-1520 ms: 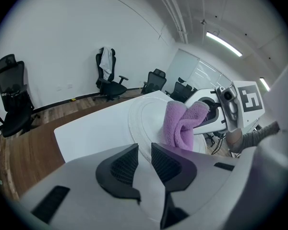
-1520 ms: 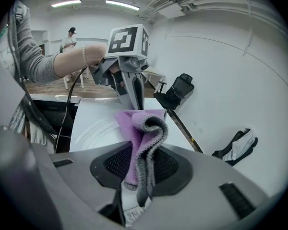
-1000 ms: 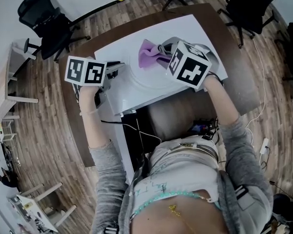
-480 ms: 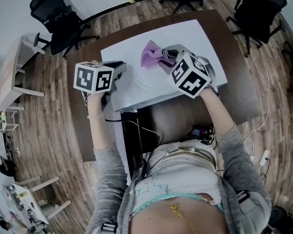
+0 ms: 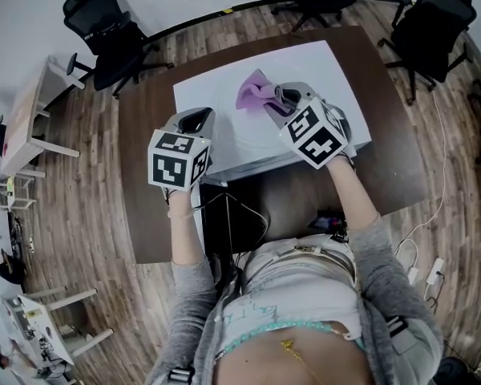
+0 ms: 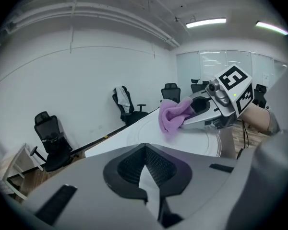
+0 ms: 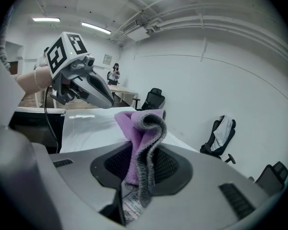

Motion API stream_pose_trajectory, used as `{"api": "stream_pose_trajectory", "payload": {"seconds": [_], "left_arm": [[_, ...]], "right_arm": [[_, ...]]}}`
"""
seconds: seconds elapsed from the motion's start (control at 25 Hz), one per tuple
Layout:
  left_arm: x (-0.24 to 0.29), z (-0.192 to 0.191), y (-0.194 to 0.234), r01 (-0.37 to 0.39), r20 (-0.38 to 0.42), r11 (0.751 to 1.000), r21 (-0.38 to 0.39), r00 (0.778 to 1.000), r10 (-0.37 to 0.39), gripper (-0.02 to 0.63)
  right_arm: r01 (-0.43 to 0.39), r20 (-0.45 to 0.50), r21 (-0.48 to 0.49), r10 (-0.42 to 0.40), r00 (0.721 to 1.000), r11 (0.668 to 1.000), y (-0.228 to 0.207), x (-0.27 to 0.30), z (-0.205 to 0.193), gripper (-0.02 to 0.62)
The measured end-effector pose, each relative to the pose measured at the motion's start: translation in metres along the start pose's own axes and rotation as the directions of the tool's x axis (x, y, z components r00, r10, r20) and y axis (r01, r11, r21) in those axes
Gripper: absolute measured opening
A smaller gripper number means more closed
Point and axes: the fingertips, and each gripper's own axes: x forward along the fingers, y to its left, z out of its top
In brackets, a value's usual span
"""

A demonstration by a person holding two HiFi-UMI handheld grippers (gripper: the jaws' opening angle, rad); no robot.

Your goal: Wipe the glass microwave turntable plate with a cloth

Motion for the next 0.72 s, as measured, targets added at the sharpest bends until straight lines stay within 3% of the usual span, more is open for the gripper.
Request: {"api": "stream_pose_trajectory", "payload": {"seconds": [0.28, 0.72], "left_arm": [[0.001, 0.020, -0.024, -0.034, 0.135, 0.998, -0.045, 0.990, 0.040, 0.012], [0.002, 0.037, -0.067, 0.012, 0.318, 0.986, -0.168, 0.947, 0.043, 0.011]], "right_arm": [[0.012, 0.071, 0.075, -0.017, 0.997, 0.997, -0.001, -0.020, 0.003, 0.112], [0.029, 0.192, 0.164, -0.061, 0.980, 0.986, 0.005, -0.050, 0.013, 0.112]]}}
